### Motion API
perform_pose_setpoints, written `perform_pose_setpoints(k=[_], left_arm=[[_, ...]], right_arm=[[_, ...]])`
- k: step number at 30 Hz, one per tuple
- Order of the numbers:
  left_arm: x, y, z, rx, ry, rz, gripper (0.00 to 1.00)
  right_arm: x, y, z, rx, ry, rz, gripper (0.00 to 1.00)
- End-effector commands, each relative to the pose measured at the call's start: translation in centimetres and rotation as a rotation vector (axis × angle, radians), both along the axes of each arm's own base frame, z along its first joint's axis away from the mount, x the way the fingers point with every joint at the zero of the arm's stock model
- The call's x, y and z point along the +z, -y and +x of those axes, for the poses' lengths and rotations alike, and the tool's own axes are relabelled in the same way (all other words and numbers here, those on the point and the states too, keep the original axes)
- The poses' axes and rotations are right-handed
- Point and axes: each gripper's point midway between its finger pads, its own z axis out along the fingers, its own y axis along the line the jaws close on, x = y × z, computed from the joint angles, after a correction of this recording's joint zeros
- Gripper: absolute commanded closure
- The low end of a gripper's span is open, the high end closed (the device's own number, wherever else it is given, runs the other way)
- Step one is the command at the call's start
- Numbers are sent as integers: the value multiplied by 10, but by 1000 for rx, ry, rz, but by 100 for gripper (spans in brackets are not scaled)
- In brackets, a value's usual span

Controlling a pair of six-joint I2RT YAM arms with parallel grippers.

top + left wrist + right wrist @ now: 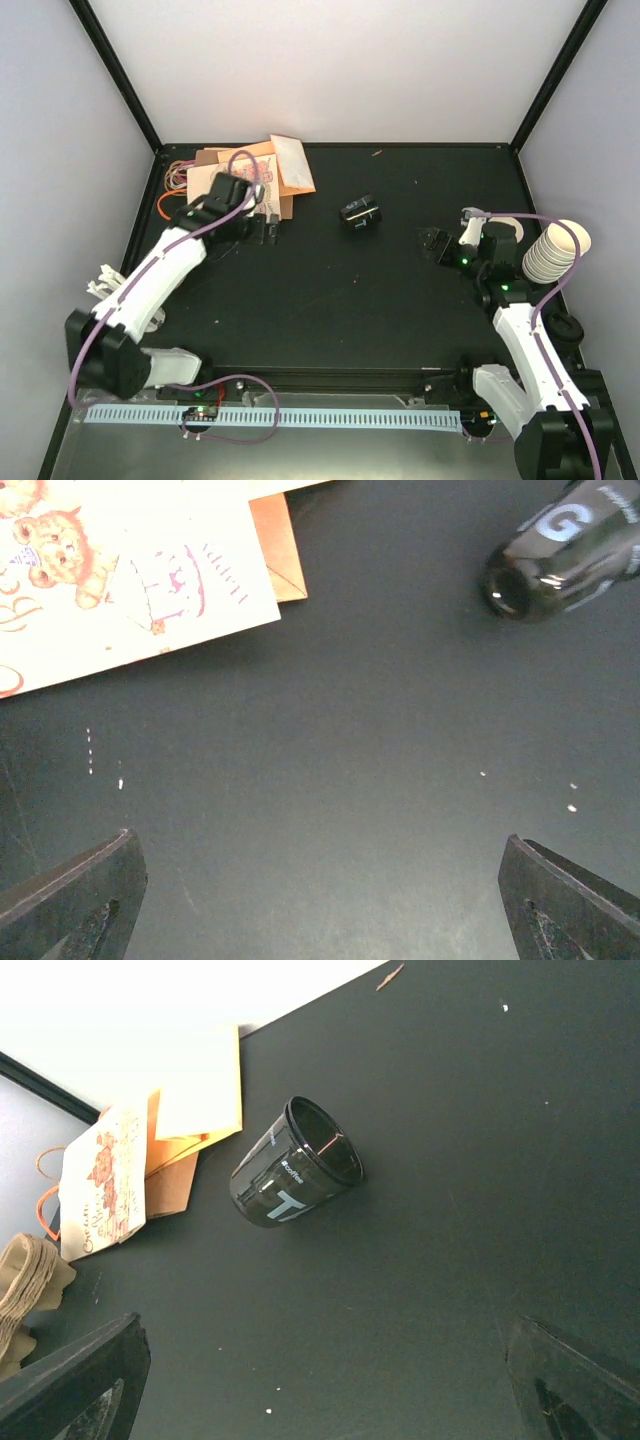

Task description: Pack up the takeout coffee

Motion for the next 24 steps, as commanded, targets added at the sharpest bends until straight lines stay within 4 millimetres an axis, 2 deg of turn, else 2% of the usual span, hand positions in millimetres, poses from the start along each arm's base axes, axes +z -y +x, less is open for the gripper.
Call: perform_pose_setpoints(k=[1,5,9,14,24], left_arm=[[-11,-9,23,134,-60,236,1],[-21,-13,49,228,-95,345,1],[-30,-5,69,249,-93,354,1],[-49,4,85,256,-101,378,1],[-66,1,115,257,-90,500,1]], right_arm=[[22,3,-1,1,74,-39,0],[29,1,-5,13,88,-34,0],[34,0,-10,23,101,-30,0],[32,2,-12,12,107,-41,0],[33,1,-11,18,102,-40,0]])
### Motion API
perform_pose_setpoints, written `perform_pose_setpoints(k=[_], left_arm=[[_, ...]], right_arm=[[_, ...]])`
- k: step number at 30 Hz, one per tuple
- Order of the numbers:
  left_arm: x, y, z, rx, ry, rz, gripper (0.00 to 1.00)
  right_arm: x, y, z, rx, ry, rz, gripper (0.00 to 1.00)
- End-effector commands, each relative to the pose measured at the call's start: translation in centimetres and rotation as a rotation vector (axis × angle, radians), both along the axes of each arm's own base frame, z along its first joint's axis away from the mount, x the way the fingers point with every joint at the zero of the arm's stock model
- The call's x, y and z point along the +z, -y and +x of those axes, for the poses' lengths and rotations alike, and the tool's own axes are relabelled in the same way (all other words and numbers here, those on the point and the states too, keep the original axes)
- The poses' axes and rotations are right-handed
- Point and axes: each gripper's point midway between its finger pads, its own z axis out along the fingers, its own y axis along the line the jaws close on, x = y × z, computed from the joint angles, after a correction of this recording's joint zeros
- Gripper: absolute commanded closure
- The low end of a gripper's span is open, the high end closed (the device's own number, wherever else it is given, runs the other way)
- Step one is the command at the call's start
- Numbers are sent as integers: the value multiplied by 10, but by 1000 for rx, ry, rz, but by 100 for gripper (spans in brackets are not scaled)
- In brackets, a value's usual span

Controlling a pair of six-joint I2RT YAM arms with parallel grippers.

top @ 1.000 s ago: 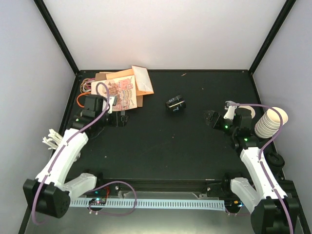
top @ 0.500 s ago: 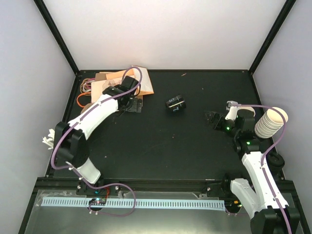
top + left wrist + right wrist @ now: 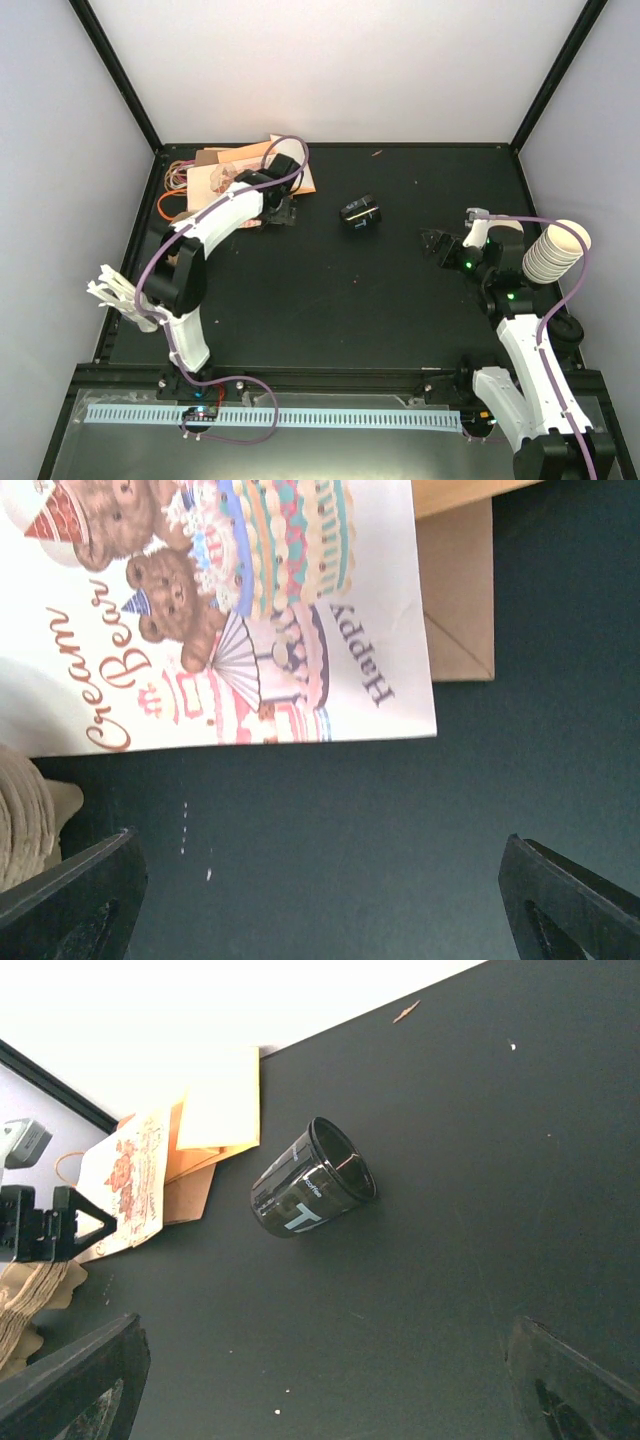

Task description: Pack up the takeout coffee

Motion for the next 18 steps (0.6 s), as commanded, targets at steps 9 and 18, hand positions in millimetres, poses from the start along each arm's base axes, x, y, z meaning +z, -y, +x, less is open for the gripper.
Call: perform_pose_setpoints(k=[9,18], left_arm=[[-6,-6,38,-6,15,123,1],[-21,-8,48,-3,-7,139,1]], right_arm=[[9,0,2,6,22,-12,0],[10,-1,2,7,19,-10,0]])
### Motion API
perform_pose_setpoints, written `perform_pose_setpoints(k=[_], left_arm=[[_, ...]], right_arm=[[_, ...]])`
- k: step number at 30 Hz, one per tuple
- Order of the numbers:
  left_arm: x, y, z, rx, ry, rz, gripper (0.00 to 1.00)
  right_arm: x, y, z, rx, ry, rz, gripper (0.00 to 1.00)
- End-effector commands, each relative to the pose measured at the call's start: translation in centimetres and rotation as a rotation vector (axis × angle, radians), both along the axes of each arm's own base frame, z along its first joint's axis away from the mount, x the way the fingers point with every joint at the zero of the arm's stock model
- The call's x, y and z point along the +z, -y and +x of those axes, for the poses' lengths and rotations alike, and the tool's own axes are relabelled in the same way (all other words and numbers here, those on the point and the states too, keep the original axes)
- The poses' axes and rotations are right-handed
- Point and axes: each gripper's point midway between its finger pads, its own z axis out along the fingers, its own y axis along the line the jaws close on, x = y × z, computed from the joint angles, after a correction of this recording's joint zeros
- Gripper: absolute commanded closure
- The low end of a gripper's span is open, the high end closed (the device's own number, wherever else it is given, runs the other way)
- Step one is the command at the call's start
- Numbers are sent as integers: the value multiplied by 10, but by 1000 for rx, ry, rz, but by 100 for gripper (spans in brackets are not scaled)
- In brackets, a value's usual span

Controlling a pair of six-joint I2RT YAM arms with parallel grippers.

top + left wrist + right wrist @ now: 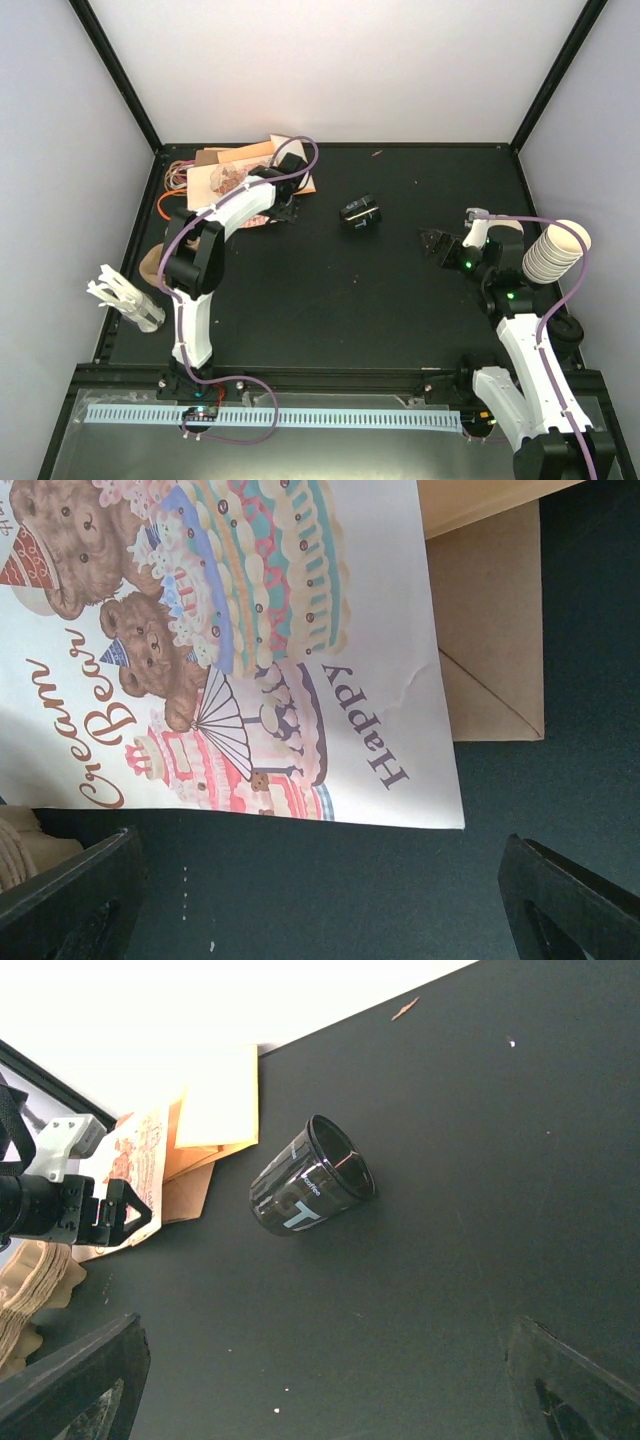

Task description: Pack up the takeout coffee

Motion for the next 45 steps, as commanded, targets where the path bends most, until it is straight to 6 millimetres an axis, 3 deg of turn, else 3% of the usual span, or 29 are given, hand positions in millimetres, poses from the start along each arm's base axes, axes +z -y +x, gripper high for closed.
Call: perform_pose_setpoints(k=[1,9,18,26,31,41,45], left_arm=[[9,-6,12,6,29,24,1],[-5,-13,23,29,3,94,3],[-22,-1,33,13,8,34,4],[-32,-13,37,30,-10,47,10],[-30,-17,37,34,-10,57,29],[2,-19,38,36,41,47,97],[12,-22,37,46,55,58,99]], right_arm=[[12,-1,1,8,27,-10,0],[12,-2,1,11,27,-1,0],[14,-2,-1,13,29,-3,0],[14,-1,-1,10,30,-4,0],[16,-3,0,16,32,3,0],[17,-4,2,17,30,15,0],[17,-3,1,16,33,13,0]])
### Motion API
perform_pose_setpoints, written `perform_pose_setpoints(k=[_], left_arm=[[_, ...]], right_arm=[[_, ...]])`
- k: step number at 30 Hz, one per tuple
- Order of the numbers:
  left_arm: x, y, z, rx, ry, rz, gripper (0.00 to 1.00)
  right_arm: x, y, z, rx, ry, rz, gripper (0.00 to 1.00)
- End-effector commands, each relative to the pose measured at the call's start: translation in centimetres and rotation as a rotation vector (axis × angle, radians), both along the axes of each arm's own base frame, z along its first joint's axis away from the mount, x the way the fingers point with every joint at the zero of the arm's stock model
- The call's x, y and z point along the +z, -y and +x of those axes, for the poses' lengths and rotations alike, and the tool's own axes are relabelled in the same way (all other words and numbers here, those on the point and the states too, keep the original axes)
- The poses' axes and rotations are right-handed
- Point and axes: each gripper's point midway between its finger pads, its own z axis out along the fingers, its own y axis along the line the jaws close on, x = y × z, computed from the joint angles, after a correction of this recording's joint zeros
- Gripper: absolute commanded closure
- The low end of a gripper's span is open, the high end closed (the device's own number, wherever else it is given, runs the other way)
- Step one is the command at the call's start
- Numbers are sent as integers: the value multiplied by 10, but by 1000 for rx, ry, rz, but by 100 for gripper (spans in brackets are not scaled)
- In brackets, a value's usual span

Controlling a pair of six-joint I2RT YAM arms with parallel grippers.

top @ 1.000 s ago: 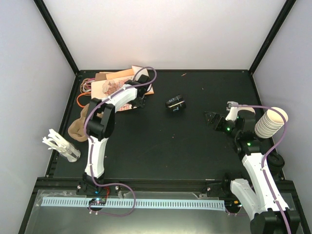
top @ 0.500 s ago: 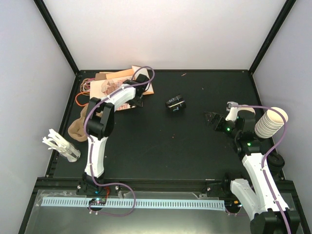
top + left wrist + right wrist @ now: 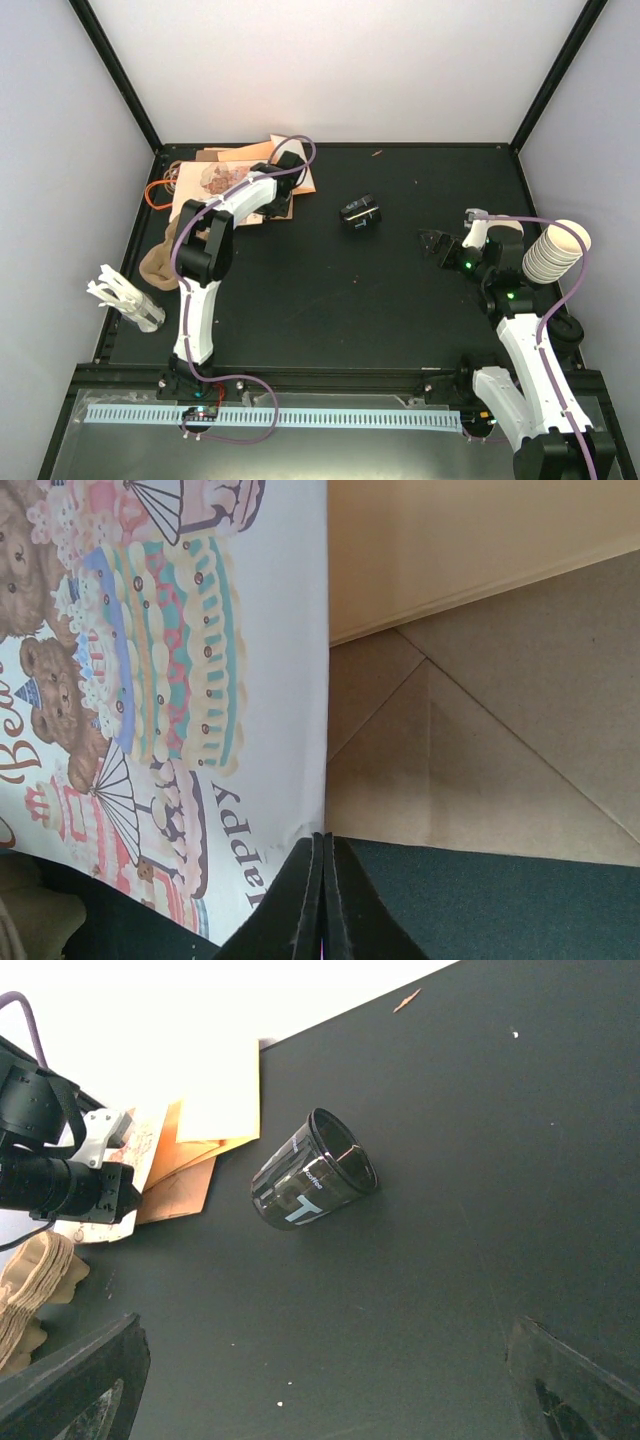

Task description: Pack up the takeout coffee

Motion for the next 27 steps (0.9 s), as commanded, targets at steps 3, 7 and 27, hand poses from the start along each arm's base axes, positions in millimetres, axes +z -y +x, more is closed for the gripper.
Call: perform_pose_setpoints(k=[3,7,27], left_arm=[[45,-3,7,6,89,2,89],[32,5,7,-34,56,-22,35],[2,-26,11,0,22,265,16]], right_arm=[[18,-3,3,12,45,9,0],[18,-3,3,14,46,16,0],[19,-4,2,14,46,20,0]])
